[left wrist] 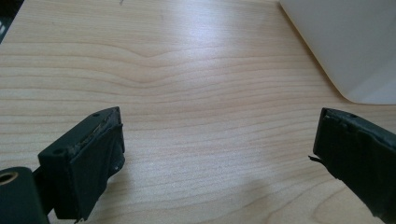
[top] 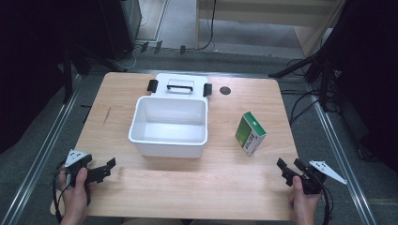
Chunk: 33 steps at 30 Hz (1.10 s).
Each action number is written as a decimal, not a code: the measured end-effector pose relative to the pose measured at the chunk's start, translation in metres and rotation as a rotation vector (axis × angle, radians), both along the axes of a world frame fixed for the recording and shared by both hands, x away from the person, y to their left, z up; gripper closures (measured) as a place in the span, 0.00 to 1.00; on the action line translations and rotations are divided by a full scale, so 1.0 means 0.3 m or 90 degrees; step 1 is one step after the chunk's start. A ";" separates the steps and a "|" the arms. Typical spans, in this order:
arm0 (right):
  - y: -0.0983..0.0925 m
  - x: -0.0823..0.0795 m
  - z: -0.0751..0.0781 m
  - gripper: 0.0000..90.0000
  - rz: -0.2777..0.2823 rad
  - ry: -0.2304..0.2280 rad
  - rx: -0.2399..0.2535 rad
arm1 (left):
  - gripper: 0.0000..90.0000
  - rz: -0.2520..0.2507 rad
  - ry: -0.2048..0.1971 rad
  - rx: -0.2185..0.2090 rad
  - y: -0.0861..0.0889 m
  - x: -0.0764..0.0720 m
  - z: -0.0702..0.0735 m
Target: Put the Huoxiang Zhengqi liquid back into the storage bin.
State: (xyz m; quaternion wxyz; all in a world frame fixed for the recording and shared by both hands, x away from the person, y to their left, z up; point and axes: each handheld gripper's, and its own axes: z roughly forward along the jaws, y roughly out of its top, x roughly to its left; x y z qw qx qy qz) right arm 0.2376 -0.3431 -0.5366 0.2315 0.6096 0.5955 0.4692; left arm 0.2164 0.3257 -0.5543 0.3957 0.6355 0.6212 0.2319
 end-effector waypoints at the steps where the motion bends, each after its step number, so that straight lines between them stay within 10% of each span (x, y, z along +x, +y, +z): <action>1: 0.000 0.000 0.000 0.25 0.000 0.000 0.000 | 0.03 -0.001 0.001 0.002 0.000 0.000 0.000; 22: 0.051 -0.011 0.018 0.26 0.084 0.027 -0.088 | 0.04 0.000 -0.001 0.000 0.002 -0.007 0.001; 33: 0.115 0.007 0.106 0.26 0.141 0.050 -0.163 | 0.04 -0.003 -0.001 -0.002 0.003 -0.008 0.000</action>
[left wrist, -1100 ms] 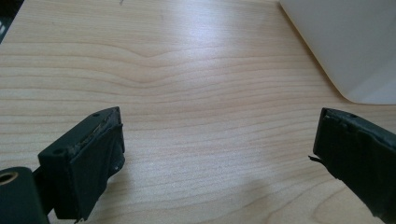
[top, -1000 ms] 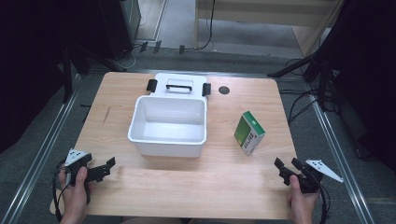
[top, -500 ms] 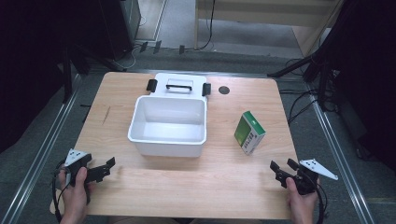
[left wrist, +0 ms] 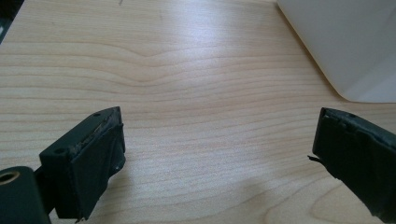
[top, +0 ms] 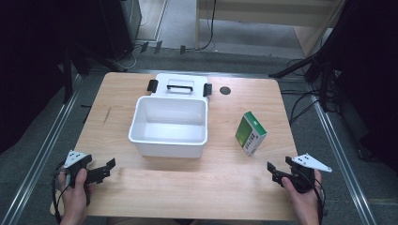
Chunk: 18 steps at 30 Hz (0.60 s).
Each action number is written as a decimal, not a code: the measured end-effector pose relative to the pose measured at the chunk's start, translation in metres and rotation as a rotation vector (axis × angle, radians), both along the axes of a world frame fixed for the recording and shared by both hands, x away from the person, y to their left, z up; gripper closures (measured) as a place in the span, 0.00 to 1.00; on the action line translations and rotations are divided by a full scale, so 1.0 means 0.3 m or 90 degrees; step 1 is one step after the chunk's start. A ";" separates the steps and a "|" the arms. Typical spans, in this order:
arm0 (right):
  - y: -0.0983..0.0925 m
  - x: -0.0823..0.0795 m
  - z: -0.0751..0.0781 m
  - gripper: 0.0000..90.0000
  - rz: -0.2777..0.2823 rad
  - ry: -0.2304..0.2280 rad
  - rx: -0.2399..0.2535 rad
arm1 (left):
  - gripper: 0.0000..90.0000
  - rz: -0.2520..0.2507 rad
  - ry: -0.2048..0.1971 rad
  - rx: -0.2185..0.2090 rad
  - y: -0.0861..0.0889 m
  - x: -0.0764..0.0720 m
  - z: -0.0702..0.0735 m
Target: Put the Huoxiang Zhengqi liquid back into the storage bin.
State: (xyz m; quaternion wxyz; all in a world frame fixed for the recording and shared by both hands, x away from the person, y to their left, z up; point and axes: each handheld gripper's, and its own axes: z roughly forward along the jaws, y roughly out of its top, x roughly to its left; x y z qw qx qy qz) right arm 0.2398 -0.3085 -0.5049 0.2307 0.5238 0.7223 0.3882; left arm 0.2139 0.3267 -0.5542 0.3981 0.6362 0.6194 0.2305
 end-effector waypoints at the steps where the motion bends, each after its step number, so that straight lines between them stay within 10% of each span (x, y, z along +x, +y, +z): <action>1: 0.012 0.005 0.019 0.27 0.014 0.000 -0.004 | 0.04 0.000 -0.001 -0.002 0.000 0.000 0.000; 18: 0.101 0.063 0.095 0.23 0.069 0.160 -0.180 | 0.04 0.000 -0.003 -0.001 0.000 0.000 0.000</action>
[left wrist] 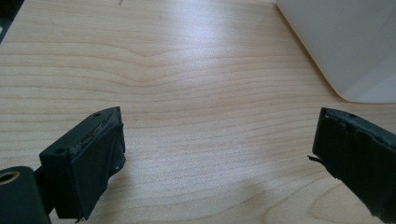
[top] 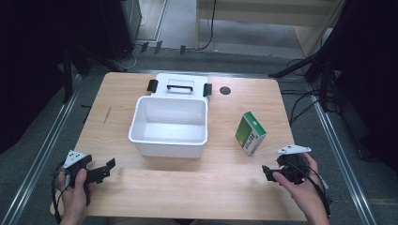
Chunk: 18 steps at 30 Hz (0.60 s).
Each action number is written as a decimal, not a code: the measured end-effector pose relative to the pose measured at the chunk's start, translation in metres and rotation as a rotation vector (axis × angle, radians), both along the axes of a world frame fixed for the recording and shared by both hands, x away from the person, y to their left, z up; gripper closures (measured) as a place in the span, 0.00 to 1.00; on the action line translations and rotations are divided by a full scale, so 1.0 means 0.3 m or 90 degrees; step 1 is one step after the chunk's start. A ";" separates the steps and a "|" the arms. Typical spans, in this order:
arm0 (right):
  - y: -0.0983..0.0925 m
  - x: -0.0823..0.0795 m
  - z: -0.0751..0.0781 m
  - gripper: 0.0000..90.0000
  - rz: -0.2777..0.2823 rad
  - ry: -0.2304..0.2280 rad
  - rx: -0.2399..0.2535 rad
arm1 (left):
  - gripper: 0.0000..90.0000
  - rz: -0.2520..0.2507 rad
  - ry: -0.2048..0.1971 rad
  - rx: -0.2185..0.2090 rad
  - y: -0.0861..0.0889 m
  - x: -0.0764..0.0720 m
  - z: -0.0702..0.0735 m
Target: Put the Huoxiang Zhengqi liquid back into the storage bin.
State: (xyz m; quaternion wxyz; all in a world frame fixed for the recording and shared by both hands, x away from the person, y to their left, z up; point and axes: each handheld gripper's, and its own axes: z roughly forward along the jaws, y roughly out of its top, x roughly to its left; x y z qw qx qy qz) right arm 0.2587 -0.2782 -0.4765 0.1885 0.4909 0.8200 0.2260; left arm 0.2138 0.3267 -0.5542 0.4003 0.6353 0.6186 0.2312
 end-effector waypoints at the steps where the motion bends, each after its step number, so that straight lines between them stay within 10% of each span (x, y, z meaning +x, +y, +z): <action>1: 0.004 0.004 0.004 0.23 0.004 0.011 -0.006 | 0.04 0.000 0.001 0.001 0.000 0.000 0.000; 9: 0.061 0.043 0.024 0.20 0.034 0.136 -0.090 | 0.04 0.000 0.003 0.002 -0.001 0.001 0.000; 18: 0.085 0.081 0.039 0.19 0.014 0.218 -0.096 | 0.04 0.000 0.002 -0.001 0.001 0.001 0.000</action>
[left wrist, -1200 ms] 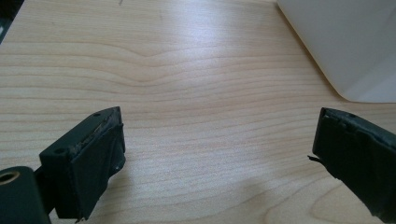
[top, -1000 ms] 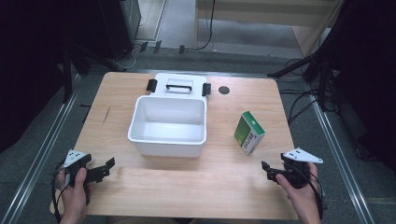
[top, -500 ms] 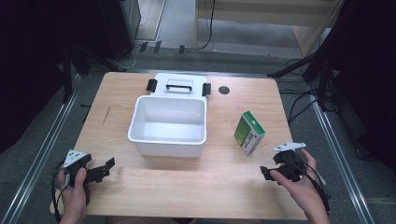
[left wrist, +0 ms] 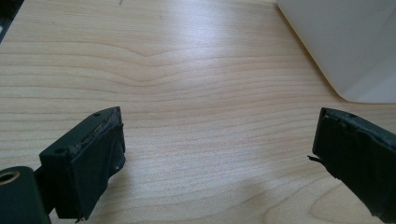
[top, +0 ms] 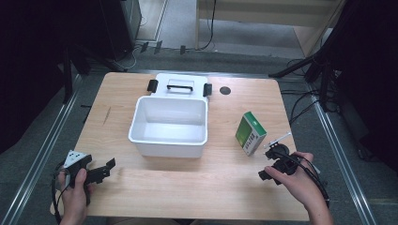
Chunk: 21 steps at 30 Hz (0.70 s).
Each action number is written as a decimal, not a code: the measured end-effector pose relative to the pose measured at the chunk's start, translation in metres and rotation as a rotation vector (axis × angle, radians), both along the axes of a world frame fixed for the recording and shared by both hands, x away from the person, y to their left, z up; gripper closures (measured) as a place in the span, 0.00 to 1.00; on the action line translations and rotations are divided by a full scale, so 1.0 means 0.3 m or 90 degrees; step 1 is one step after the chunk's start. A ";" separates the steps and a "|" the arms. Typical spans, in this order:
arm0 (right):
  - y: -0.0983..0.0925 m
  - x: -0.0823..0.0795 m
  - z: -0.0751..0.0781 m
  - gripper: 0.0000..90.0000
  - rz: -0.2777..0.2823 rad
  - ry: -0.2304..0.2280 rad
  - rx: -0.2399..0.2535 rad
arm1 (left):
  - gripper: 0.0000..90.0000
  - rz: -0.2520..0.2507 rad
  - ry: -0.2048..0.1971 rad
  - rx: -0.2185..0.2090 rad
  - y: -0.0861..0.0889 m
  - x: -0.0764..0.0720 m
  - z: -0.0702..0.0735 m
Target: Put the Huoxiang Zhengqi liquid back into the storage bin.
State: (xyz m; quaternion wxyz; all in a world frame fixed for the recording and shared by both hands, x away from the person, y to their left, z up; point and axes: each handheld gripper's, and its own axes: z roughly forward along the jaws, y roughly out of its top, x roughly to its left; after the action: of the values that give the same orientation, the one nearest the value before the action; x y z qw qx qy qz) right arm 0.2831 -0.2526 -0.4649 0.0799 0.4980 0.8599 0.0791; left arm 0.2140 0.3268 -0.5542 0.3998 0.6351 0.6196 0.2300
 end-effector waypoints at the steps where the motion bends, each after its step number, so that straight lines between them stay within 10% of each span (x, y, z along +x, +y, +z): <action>1: 0.003 0.013 0.009 0.19 -0.007 0.018 0.005 | 0.04 0.000 0.001 0.000 0.000 0.000 0.000; 21: 0.051 0.086 0.080 0.20 -0.019 0.034 0.001 | 0.04 0.001 0.001 0.000 0.000 0.001 0.000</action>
State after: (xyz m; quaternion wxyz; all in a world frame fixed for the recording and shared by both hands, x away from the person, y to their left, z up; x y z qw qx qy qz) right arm 0.3090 -0.2374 -0.4409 0.0577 0.5127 0.8542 0.0648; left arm 0.2141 0.3268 -0.5543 0.3995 0.6348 0.6201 0.2299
